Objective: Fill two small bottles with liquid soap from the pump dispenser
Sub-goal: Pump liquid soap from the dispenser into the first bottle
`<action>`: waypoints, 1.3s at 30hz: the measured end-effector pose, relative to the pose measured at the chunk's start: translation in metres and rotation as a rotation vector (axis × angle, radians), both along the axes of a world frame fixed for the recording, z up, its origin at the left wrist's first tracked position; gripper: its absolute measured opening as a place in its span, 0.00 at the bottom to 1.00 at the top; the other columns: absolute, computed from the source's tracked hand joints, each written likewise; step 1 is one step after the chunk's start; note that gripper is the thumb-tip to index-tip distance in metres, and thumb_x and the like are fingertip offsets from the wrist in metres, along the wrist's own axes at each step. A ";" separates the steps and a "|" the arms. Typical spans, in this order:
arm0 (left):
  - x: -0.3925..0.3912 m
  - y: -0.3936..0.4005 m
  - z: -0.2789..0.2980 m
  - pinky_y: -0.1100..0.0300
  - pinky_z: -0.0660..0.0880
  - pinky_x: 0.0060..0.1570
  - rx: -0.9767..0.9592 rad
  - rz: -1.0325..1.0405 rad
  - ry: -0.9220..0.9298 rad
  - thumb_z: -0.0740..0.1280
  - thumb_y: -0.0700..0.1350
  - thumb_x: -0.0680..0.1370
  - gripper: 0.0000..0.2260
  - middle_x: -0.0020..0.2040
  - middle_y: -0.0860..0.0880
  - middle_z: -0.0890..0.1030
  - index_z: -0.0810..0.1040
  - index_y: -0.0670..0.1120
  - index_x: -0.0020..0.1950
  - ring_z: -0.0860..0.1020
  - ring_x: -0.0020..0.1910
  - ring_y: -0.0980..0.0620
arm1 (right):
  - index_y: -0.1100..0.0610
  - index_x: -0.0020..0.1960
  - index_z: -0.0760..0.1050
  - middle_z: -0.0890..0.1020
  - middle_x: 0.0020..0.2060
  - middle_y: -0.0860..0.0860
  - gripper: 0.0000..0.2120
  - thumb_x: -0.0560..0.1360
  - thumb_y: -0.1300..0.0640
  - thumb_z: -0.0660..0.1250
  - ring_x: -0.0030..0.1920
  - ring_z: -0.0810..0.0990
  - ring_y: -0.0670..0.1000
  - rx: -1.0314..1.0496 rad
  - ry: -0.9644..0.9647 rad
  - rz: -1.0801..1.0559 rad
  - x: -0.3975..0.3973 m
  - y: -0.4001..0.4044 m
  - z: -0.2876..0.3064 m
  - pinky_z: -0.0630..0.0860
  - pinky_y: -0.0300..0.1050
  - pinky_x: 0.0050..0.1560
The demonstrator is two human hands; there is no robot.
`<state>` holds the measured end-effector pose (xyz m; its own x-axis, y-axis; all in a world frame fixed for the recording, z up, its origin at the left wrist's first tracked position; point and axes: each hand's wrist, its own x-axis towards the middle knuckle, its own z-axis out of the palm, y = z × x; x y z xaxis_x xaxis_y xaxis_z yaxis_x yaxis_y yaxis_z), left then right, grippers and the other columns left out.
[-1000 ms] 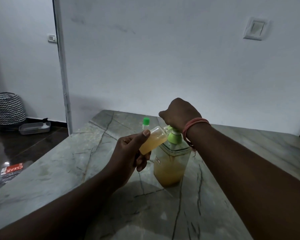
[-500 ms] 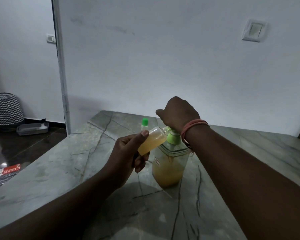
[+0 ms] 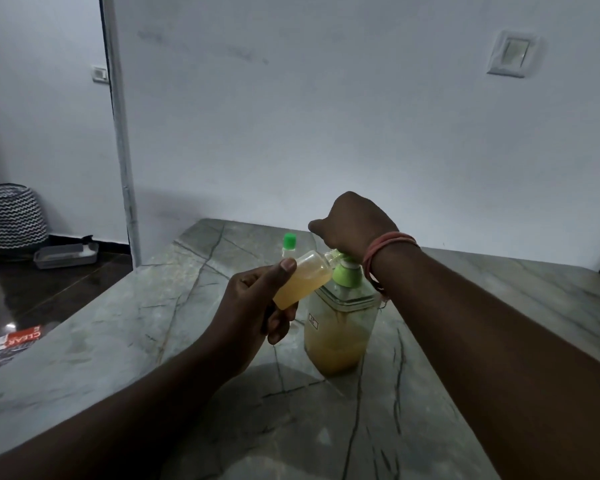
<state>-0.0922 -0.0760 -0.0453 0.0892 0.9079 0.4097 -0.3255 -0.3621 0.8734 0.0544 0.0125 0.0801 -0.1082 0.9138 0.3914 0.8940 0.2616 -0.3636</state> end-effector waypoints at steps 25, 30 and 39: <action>-0.001 -0.001 -0.004 0.62 0.68 0.23 0.008 -0.021 0.005 0.71 0.62 0.77 0.18 0.31 0.43 0.76 0.87 0.48 0.55 0.68 0.23 0.54 | 0.55 0.30 0.69 0.75 0.27 0.50 0.12 0.67 0.50 0.66 0.28 0.74 0.51 0.079 -0.048 -0.033 -0.001 -0.003 -0.001 0.62 0.39 0.28; -0.001 0.000 -0.004 0.62 0.69 0.24 0.018 -0.037 0.002 0.70 0.61 0.78 0.17 0.31 0.45 0.77 0.87 0.50 0.55 0.68 0.23 0.54 | 0.54 0.28 0.69 0.75 0.27 0.51 0.11 0.67 0.54 0.66 0.29 0.74 0.53 -0.003 -0.016 -0.041 0.001 -0.004 -0.003 0.63 0.40 0.29; 0.000 -0.004 -0.003 0.62 0.69 0.24 0.000 -0.039 -0.006 0.73 0.64 0.76 0.19 0.32 0.44 0.76 0.87 0.51 0.55 0.69 0.24 0.53 | 0.54 0.32 0.68 0.73 0.30 0.49 0.14 0.69 0.46 0.66 0.32 0.74 0.52 0.138 -0.135 -0.051 -0.002 -0.008 0.006 0.64 0.40 0.30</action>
<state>-0.0919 -0.0799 -0.0482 0.1219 0.9039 0.4100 -0.3448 -0.3488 0.8715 0.0522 0.0044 0.0858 -0.1230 0.8581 0.4985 0.9456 0.2539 -0.2036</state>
